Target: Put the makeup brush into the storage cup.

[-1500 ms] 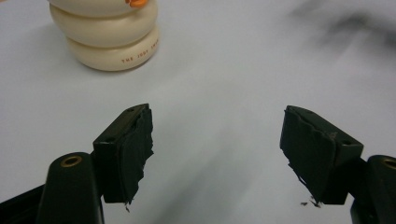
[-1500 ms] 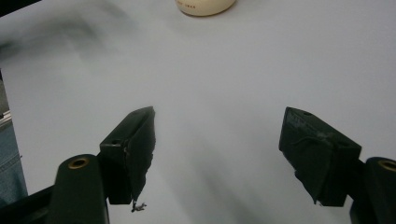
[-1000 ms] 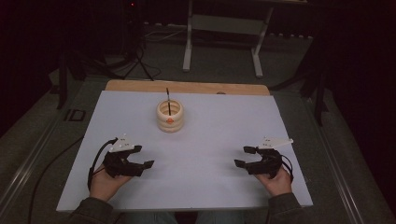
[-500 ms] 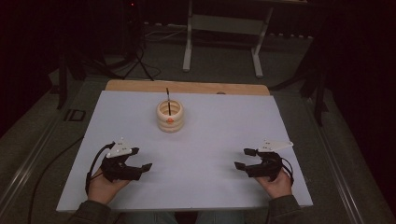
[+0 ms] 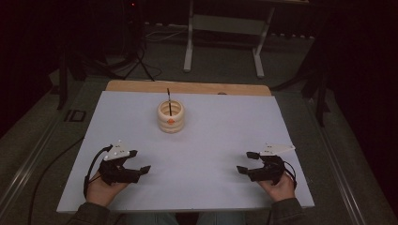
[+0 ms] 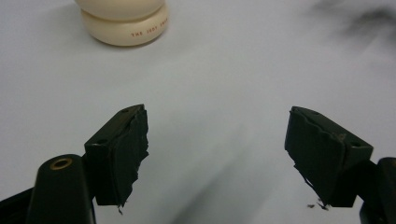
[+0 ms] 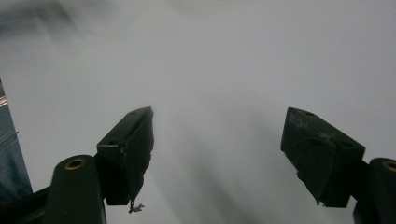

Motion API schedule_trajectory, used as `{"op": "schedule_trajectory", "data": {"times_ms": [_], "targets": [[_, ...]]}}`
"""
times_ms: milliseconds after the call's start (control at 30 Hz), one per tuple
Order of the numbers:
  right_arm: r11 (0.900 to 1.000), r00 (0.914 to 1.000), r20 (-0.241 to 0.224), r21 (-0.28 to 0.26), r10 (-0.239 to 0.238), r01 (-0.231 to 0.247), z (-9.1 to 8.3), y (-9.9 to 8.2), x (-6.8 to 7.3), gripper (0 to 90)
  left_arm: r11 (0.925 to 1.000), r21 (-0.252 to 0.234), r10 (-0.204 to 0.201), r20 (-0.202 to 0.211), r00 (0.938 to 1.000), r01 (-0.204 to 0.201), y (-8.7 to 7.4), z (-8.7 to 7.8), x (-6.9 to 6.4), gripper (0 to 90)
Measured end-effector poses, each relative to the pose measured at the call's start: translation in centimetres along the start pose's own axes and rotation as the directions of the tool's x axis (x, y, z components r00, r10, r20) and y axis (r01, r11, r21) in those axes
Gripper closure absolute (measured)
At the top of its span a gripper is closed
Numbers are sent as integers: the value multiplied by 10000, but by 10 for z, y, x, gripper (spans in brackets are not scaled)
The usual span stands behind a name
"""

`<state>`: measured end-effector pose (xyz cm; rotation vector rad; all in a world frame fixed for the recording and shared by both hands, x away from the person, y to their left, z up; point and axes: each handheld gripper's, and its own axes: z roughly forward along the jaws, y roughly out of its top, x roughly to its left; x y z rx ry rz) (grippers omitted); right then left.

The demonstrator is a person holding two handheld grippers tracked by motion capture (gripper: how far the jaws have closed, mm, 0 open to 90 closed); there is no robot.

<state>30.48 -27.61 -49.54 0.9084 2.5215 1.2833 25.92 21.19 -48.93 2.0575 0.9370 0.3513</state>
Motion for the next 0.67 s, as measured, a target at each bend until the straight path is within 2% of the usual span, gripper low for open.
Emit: {"op": "schedule_trajectory", "data": {"times_ms": [267, 667], "targets": [[9999, 9999, 112, -109, 72, -70, -5, -2, -3, 253, 10000, 74, -25, 187, 9998, 24, -2, 2, 0, 220], [9999, 9999, 91, -151, 44, -43, -6, -1, -4, 253, 9999, 125, 51, 148, 9999, -53, -2, 2, 2, 220]]}}
